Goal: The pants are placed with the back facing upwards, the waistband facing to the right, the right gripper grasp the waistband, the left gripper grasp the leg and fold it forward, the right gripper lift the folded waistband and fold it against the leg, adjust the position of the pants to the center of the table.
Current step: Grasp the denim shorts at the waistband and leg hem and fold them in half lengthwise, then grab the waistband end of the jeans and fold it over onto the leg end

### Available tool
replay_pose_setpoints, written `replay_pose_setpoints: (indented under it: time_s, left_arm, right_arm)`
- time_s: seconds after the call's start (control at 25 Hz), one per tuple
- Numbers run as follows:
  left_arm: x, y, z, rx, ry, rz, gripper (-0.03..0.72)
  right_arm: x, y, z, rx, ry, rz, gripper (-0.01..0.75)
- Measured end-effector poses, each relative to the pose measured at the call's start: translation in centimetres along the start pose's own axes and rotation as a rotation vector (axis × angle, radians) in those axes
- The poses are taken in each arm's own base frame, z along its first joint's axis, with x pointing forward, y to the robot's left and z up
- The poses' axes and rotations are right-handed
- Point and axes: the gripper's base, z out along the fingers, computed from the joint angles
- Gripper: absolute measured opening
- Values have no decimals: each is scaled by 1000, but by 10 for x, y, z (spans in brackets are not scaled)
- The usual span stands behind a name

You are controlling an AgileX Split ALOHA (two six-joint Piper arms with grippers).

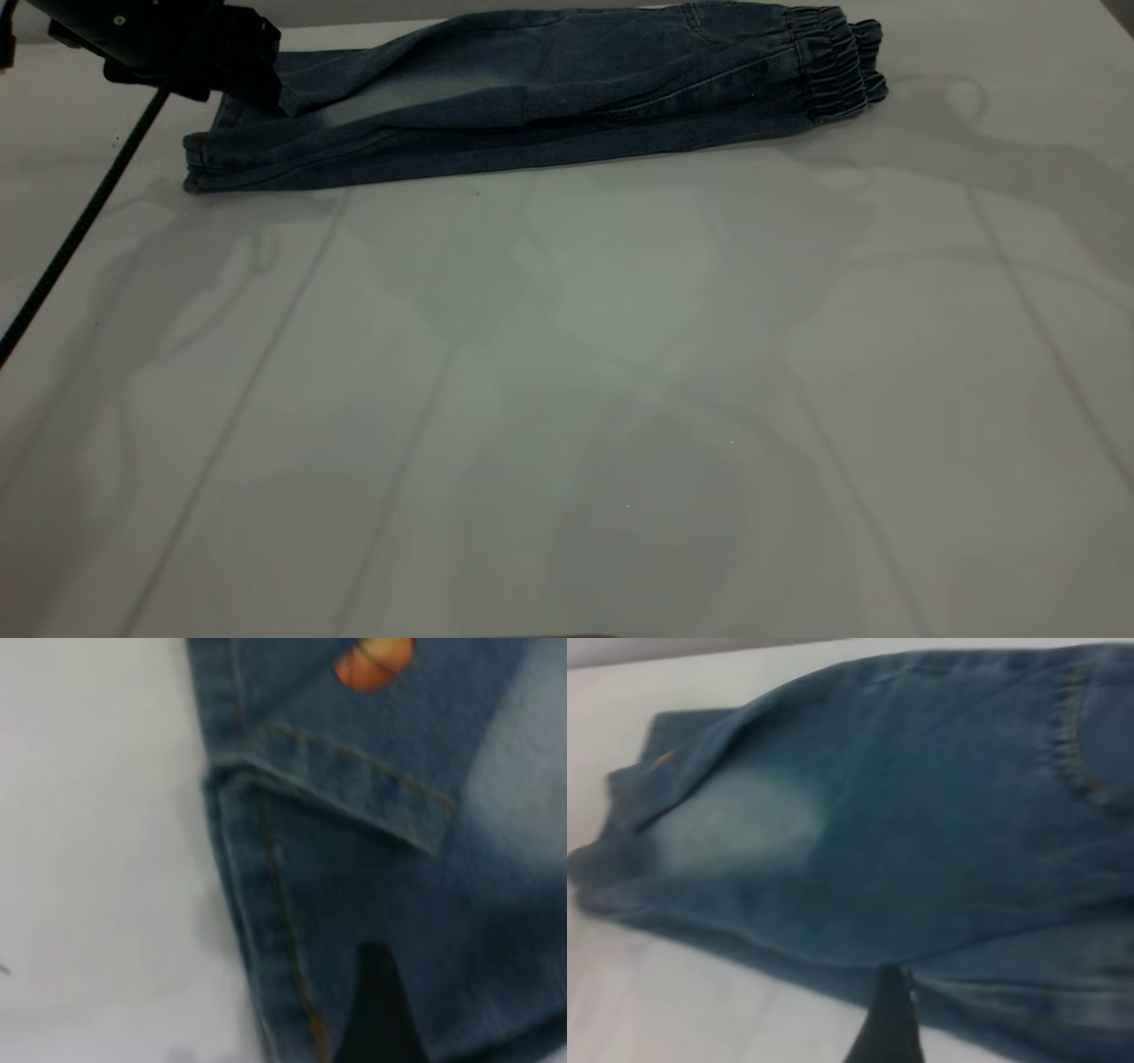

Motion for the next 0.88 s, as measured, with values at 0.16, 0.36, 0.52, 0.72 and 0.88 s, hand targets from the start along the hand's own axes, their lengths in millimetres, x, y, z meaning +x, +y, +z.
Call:
replay_pose_setpoints:
  time_s: [0.16,0.36,0.52,0.72,0.88]
  left_arm:
    - [-12,2,-1,-41,-85,5,466]
    - [-23,-11,-2,-38,-137,27,466]
    - [-24,-29,-2,-9,-141,62,466]
    - [-25,-48,-3,26,-141,93,466]
    - [-25,-60,-4,46,-141,111,466]
  right_arm:
    - [-2,-11,2,101,-42,12,563]
    - [11,-39,17,230,-52,32,563]
    - [28,-58,32,267,-31,61,563]
    - [24,-64,40,270,-55,51,563]
    - [12,-62,39,267,-87,29,563]
